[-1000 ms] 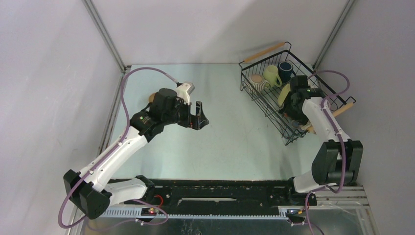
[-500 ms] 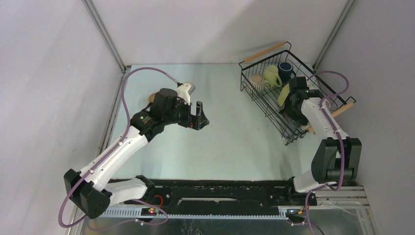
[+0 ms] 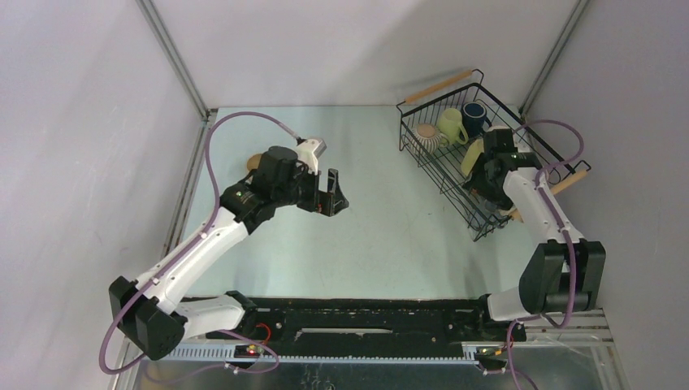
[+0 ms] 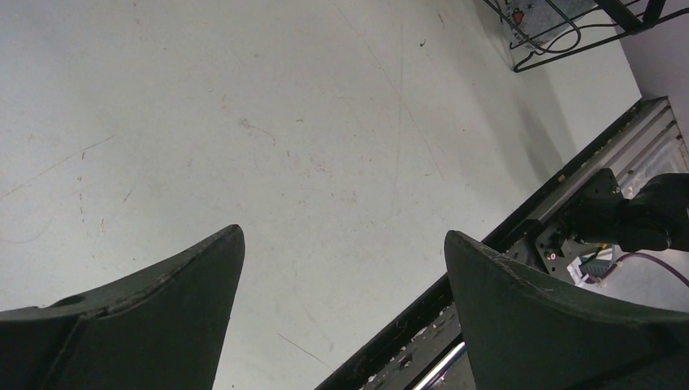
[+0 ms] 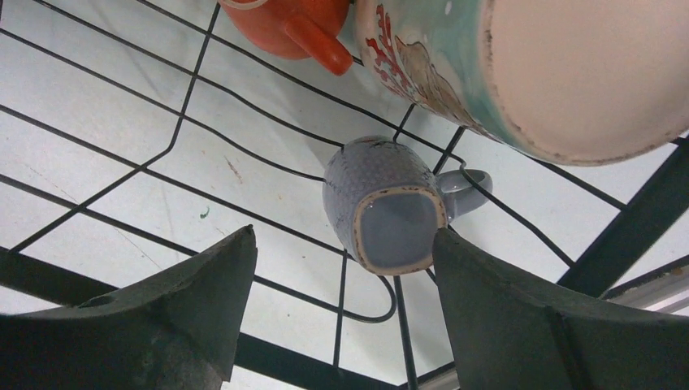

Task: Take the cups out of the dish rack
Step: Unload the cup from the dish rack.

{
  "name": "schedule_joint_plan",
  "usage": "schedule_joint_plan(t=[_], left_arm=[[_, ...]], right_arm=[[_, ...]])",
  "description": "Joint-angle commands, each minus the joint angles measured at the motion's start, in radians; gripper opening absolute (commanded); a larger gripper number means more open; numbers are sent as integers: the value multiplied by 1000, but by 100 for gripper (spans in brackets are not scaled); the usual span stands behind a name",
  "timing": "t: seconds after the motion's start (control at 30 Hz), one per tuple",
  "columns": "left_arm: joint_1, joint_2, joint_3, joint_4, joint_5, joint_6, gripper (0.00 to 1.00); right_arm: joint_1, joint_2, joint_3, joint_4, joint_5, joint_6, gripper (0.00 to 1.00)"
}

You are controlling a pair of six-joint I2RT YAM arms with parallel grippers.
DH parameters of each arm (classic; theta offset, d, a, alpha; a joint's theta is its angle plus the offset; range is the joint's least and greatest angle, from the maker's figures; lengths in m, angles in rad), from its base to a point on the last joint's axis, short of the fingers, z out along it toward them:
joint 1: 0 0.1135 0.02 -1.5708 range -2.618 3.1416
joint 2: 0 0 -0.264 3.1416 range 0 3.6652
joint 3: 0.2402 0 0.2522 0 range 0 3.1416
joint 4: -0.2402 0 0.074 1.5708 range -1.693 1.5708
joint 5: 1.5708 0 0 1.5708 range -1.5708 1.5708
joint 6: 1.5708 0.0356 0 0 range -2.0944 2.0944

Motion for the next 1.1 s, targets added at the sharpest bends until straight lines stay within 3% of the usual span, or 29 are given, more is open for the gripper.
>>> schedule_joint_plan(t=[0.0,0.33,1.07], left_arm=[[-9,4,-34,28,21,5,100],[-14,5,-34,28,23,5,100],[-16,11,-32,19,6,11,100]], right_arm=[[-7,-34,19,-22,36,-25,87],[-7,20,20,-73,103,-31,87],[10,82,2,-2,-50,-32,57]])
